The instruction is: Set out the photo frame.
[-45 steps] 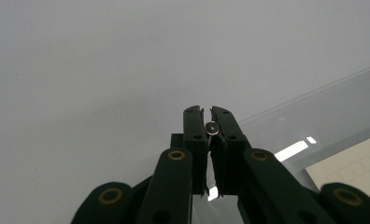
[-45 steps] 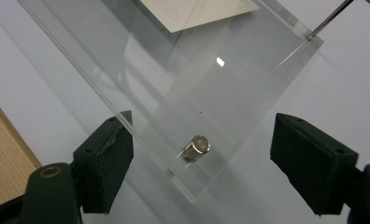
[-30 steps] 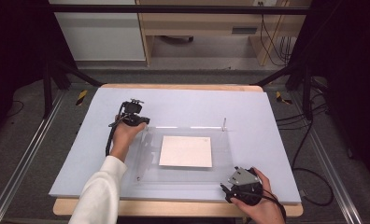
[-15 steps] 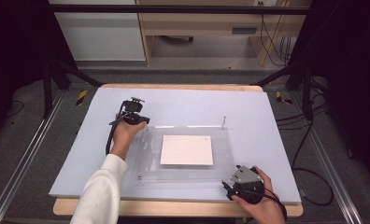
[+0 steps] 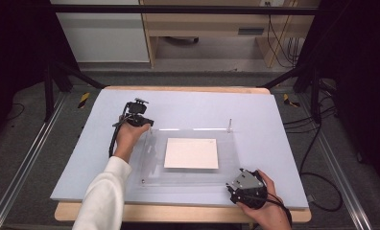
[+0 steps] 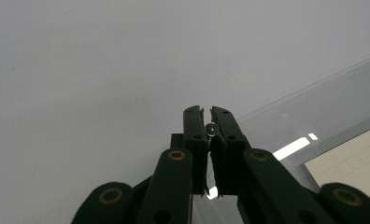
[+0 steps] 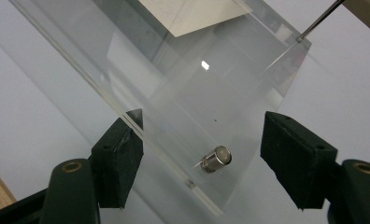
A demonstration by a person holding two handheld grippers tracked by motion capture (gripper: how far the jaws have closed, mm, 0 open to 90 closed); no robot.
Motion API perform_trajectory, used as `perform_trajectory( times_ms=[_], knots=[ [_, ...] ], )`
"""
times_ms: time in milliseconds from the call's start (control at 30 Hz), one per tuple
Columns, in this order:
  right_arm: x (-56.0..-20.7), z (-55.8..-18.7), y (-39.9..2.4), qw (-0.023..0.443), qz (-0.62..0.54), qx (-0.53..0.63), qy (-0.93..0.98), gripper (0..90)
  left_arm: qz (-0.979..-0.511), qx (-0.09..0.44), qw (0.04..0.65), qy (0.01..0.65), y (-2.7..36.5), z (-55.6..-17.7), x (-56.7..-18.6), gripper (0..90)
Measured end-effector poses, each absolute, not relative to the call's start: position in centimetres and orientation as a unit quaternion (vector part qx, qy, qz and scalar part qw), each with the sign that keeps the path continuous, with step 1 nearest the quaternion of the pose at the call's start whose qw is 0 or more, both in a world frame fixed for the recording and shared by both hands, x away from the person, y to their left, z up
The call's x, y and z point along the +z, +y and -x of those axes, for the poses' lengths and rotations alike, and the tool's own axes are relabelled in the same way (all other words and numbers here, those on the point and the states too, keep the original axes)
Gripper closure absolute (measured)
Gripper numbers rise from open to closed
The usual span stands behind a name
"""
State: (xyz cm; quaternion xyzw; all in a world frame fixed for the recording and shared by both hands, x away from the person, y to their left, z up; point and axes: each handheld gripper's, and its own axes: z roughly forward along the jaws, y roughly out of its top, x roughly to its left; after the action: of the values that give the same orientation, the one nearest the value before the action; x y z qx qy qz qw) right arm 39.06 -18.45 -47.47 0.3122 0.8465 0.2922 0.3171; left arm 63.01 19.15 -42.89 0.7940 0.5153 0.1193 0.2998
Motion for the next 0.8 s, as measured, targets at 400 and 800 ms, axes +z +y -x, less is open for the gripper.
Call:
perform_trajectory(
  times_ms=[400, 800],
  knots=[
    [-47.4, -39.0, -18.5, 0.315, -0.317, 0.291, 0.846, 31.1, -0.780, 0.138, 0.339, 0.507, 20.2, -62.1, -42.5, 67.3],
    [-47.2, -39.0, -18.5, 0.315, -0.323, 0.293, 0.843, 31.2, -0.790, 0.237, 0.376, 0.422, 21.3, -54.3, -40.0, 35.3]
  ],
)
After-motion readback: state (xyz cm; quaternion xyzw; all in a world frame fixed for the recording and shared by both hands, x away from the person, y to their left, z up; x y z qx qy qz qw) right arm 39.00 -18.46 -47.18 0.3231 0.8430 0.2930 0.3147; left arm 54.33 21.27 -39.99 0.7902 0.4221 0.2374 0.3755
